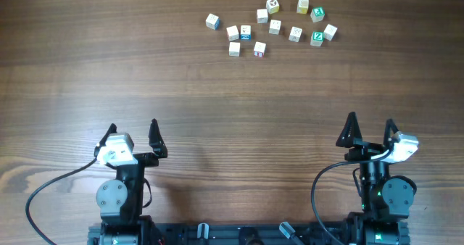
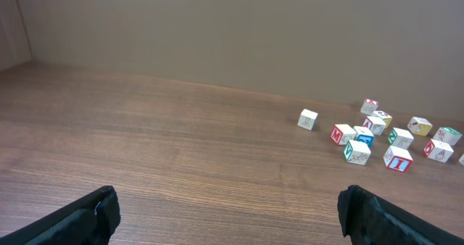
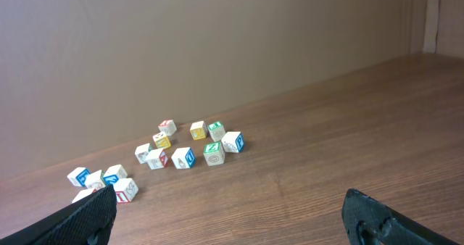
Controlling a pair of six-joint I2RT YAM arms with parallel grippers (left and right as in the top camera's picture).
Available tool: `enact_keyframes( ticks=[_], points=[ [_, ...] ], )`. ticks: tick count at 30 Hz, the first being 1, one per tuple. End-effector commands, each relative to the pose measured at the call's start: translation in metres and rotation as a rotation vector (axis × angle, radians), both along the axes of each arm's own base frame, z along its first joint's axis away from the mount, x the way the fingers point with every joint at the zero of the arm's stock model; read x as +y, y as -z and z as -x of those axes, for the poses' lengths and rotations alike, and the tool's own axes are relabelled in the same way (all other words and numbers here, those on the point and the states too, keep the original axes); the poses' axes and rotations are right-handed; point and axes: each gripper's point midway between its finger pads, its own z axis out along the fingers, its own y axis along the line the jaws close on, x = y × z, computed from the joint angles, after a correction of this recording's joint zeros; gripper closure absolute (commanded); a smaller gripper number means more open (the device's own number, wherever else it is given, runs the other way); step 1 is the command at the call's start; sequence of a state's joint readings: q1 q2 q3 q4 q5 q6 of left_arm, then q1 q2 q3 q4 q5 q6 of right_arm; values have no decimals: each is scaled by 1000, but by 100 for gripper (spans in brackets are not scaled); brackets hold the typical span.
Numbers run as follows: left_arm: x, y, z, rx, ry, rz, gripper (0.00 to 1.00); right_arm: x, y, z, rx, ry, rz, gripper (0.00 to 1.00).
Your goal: Form a horizontal line
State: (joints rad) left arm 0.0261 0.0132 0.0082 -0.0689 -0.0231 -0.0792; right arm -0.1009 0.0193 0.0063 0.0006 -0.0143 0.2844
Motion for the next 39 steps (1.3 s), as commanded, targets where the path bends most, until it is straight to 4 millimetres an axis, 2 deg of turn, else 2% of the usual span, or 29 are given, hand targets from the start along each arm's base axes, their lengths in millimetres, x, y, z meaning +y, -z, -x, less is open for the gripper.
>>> enact_keyframes(
  ticks=[1, 10, 18, 20, 25, 31, 36, 39],
  points=[
    [-4, 1, 0, 0, 22, -18, 0, -1, -2, 0, -10, 7, -6, 0],
    [-4, 0, 0, -2, 23, -18, 0, -1, -2, 0, -10, 7, -6, 0],
    [-13, -3, 0, -15, 75, -14, 0, -1, -2, 0, -10, 7, -6, 0],
    [-22, 0, 1, -5, 126, -2, 0, -1, -2, 0, -10, 7, -6, 0],
    [-60, -6, 8, -20, 350, 46, 0, -1, -2, 0, -10, 7, -6, 0],
    [-70, -7, 12, 15, 401, 196, 0, -1, -2, 0, -10, 7, -6, 0],
    [-74, -6, 24, 118, 413, 220, 0, -1, -2, 0, -10, 7, -6, 0],
    [-74, -16, 33, 162, 408, 231, 0, -1, -2, 0, -10, 7, -6, 0]
  ],
)
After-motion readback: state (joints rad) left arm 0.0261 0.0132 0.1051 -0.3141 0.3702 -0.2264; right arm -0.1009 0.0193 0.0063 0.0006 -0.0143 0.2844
